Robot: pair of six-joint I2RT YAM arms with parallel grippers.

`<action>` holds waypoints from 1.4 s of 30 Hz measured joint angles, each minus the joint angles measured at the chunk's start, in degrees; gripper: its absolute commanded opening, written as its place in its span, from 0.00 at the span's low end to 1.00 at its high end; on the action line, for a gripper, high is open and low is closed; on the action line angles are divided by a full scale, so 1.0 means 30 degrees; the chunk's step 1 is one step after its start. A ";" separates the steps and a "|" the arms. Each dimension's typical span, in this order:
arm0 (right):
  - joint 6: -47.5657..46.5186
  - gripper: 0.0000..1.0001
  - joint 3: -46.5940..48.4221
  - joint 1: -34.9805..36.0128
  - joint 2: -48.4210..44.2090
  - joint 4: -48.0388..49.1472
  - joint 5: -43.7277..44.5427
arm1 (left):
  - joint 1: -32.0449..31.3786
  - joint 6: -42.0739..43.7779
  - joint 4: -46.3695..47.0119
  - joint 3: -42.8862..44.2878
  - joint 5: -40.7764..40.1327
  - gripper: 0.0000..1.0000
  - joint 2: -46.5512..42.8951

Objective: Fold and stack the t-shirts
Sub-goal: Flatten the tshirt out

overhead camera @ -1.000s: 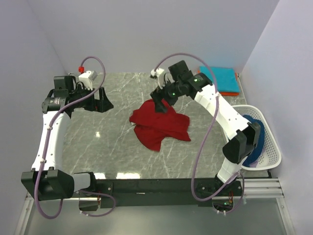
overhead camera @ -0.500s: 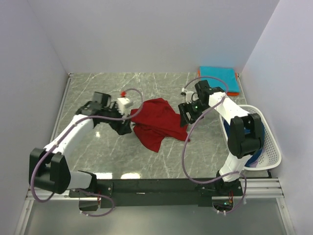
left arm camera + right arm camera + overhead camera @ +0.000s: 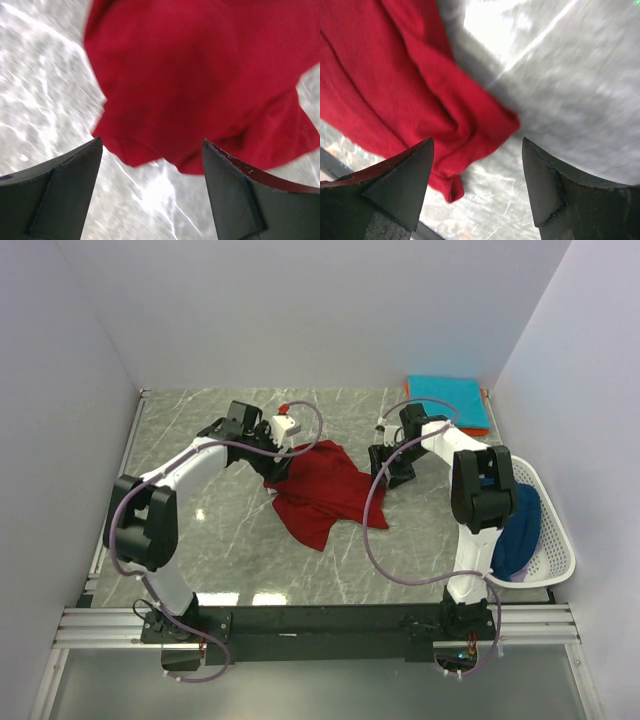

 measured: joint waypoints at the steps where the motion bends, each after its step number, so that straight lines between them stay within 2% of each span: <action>1: 0.0066 0.77 0.0240 -0.0022 0.0197 0.0131 0.0036 | 0.0066 -0.0022 0.0087 0.0393 -0.0015 0.87 0.0321; 4: 0.0284 0.75 0.1399 -0.0015 0.0962 0.0255 0.0036 | 0.0277 -0.0087 0.0233 0.1545 -0.0007 0.87 0.1464; 6: 0.0364 0.69 0.1865 -0.0015 0.1457 0.0459 -0.0044 | 0.0474 -0.0226 0.0335 0.2266 0.0109 0.87 0.2317; 10: 0.0423 0.47 0.2084 -0.0036 0.1909 0.0452 -0.0495 | 0.0780 -0.0634 0.0066 0.3548 0.0831 0.77 0.3971; 11: 0.0408 0.34 0.2084 -0.0036 0.2055 0.0415 -0.0634 | 0.0831 -0.0758 -0.0182 0.3869 0.1151 0.68 0.4364; 13: 0.0401 0.19 0.2091 -0.0051 0.2171 0.0401 -0.0809 | 0.0867 -0.0947 -0.0743 0.4430 0.1800 0.56 0.4991; 14: 0.0328 0.02 0.2091 -0.0051 0.2259 0.0335 -0.0860 | 0.0860 -0.0933 -0.0969 0.4575 0.2018 0.48 0.5180; 16: 0.0299 0.00 0.2106 -0.0051 0.2375 0.0175 -0.0882 | 0.0867 -0.0940 -0.1479 0.4728 0.2499 0.41 0.5348; 18: 0.0262 0.00 0.2208 -0.0058 0.2404 -0.0095 -0.0889 | 0.0969 -0.0867 -0.2237 0.4889 0.3031 0.26 0.5355; 19: 0.0226 0.00 0.2412 -0.0109 0.2404 -0.0357 -0.0882 | 0.1027 -0.0845 -0.2550 0.5071 0.3315 0.06 0.5391; 20: 0.0182 0.00 0.2637 -0.0131 0.2404 -0.0503 -0.0882 | 0.1144 -0.0794 -0.3045 0.5413 0.3577 0.01 0.5457; 29: -0.0481 0.00 0.6229 -0.0845 0.1902 -0.2098 -0.0962 | 0.3687 -0.0444 -0.4743 0.8728 0.4641 0.01 0.5632; 30: -0.0576 0.00 0.6630 -0.0933 0.1836 -0.2222 -0.0954 | 0.3993 -0.0408 -0.4830 0.9129 0.4641 0.06 0.5632; 31: -0.0627 0.00 0.7038 -0.0969 0.1785 -0.2375 -0.0976 | 0.4124 -0.0321 -0.4925 0.9406 0.4612 0.25 0.5632; 34: -0.0743 0.00 0.7490 -0.1078 0.1719 -0.2448 -0.1115 | 0.3708 0.0007 -0.4998 0.9879 0.4517 0.56 0.5610; 37: -0.0765 0.00 0.7257 -0.1086 0.1719 -0.2623 -0.1253 | 0.2310 -0.0466 -0.4226 0.9457 0.4386 0.63 0.5595; 42: -0.0882 0.00 0.6156 -0.1086 0.1719 -0.2812 -0.1326 | -0.0044 -0.1158 -0.3723 1.0054 0.4175 0.63 0.6776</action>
